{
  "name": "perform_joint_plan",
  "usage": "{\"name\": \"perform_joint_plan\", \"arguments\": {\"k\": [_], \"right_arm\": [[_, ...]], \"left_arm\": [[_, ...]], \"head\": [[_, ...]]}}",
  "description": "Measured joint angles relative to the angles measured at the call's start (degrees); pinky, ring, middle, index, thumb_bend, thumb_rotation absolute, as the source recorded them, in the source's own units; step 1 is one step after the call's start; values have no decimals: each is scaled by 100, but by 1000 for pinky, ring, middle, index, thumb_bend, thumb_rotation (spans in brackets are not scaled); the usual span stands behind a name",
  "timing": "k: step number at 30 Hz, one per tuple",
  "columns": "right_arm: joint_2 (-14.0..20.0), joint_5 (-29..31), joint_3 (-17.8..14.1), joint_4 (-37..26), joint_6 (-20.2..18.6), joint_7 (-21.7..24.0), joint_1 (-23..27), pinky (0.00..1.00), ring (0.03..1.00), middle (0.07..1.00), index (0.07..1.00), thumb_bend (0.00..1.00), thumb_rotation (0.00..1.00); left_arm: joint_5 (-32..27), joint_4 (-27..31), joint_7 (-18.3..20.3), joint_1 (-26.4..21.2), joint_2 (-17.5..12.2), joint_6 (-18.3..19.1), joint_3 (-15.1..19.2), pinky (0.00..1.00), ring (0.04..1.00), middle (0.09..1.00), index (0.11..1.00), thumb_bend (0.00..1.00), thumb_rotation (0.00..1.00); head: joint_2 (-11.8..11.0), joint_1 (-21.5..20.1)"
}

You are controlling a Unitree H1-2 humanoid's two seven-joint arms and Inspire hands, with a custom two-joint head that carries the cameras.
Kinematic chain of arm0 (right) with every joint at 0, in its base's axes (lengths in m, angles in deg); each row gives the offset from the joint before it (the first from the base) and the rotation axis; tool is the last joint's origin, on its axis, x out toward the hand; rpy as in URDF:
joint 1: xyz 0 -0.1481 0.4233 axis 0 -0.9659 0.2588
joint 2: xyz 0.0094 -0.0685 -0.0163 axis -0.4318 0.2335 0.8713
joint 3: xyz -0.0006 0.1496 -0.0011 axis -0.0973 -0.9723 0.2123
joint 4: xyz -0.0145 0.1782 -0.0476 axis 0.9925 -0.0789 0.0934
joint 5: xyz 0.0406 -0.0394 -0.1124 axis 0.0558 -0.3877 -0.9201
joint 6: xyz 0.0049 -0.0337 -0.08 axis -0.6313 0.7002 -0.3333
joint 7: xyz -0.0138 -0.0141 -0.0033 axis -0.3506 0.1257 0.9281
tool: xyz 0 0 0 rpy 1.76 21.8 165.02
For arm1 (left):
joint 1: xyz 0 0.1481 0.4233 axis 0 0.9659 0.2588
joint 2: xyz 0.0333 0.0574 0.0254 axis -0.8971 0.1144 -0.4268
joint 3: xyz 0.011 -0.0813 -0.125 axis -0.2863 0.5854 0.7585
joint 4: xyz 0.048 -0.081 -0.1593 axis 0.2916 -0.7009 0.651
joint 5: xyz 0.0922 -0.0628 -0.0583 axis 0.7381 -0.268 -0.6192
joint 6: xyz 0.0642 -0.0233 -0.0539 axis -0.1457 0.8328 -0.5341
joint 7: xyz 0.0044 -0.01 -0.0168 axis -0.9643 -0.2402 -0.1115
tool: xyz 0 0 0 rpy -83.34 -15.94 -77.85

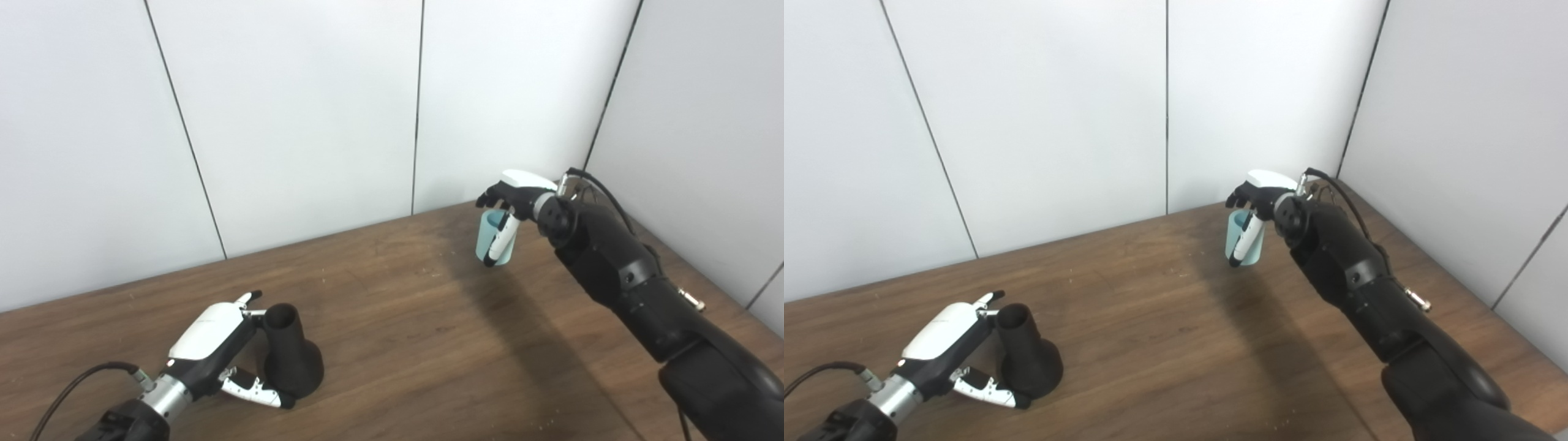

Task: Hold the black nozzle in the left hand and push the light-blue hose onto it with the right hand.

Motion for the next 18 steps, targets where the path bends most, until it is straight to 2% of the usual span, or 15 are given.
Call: {"name": "perform_joint_plan", "arguments": {"k": [5, 18], "right_arm": [[0, 7, 2, -4, -2, -19, -5, 607, 719, 772, 773, 848, 71], [2, 17, 76, 75, -8, -178, -68, 598, 697, 741, 742, 813, 27]], "left_arm": [[0, -1, -1, -1, -3, -4, -1, 1000, 606, 471, 487, 527, 0], [-21, 98, 4, 56, -102, -2, 13, 1000, 611, 480, 482, 527, 0]], "head": [[26, 0], [70, 9]]}}
